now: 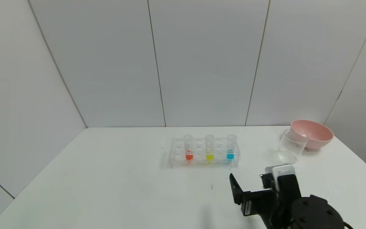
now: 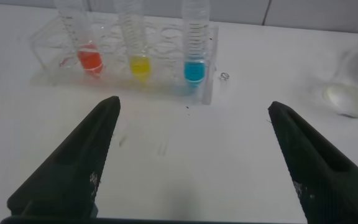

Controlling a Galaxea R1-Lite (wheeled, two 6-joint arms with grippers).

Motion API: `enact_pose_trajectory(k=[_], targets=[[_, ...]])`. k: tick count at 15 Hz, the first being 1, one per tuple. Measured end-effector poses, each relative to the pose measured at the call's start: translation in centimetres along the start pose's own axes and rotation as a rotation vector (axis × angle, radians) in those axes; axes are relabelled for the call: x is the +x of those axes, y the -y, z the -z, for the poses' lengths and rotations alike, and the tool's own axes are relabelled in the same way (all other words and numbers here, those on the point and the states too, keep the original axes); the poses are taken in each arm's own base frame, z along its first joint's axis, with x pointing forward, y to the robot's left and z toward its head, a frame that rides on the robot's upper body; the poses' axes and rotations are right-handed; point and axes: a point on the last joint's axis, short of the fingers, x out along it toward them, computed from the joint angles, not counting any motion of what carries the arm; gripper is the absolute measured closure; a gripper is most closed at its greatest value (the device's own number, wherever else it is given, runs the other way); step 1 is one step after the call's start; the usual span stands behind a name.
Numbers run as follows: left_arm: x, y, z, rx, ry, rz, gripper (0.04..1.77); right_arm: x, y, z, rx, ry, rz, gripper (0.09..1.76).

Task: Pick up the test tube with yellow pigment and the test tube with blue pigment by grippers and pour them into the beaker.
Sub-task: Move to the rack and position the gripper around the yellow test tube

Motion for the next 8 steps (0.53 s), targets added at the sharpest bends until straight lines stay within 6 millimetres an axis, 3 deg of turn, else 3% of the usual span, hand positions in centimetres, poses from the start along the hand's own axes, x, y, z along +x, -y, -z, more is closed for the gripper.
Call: enact_pose_trajectory(k=[4, 8], targets=[[0.0, 0.0, 0.0, 0.000, 0.000, 0.000, 0.05, 2.5, -3.2, 1.1, -0.001, 0.007, -0.020, 0.14], [0.0, 0.0, 0.0, 0.000, 0.000, 0.000, 0.05, 5.1, -4.8, 1.0, -0.018, 0.002, -0.011, 0.14]])
